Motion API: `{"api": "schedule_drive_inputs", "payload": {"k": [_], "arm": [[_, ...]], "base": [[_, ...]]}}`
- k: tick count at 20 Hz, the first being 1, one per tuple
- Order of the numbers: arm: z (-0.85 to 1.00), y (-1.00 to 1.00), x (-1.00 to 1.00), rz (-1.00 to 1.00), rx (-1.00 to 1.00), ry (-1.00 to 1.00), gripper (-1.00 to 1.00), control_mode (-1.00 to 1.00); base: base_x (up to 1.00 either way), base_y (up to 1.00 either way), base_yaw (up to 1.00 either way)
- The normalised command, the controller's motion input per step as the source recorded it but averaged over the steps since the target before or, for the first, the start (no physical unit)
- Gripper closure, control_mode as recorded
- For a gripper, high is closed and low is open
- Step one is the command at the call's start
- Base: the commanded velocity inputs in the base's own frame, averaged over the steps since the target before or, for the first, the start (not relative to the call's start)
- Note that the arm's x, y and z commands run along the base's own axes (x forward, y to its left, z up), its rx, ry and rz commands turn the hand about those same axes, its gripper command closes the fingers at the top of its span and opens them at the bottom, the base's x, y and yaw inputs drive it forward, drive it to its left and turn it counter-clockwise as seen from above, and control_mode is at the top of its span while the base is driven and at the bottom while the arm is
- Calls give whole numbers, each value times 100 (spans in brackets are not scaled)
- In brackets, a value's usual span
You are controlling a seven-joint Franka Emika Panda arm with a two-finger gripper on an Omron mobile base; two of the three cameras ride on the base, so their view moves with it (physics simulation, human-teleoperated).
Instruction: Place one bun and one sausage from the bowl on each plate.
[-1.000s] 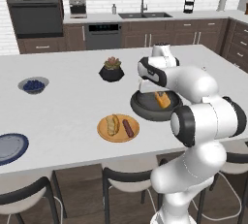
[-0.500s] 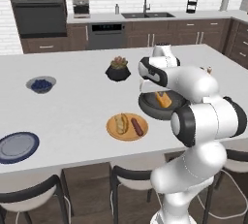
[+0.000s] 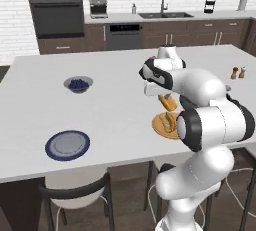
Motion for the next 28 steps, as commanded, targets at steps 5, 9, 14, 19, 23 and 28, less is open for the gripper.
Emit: {"api": "schedule_drive_inputs", "payload": {"k": [5,9,14,19,23,28], "arm": [[0,0,0,0,0,0,100,100],[0,0,0,0,0,0,100,100],[0,0,0,0,0,0,100,100],[0,0,0,0,0,0,100,100],[0,0,0,0,0,0,100,100],[-17,10,13,0,0,0,100,-100]], "base": [[-7,82,0],[-7,73,0],[0,69,0],[0,66,0],[0,45,0],[1,11,0]]}}
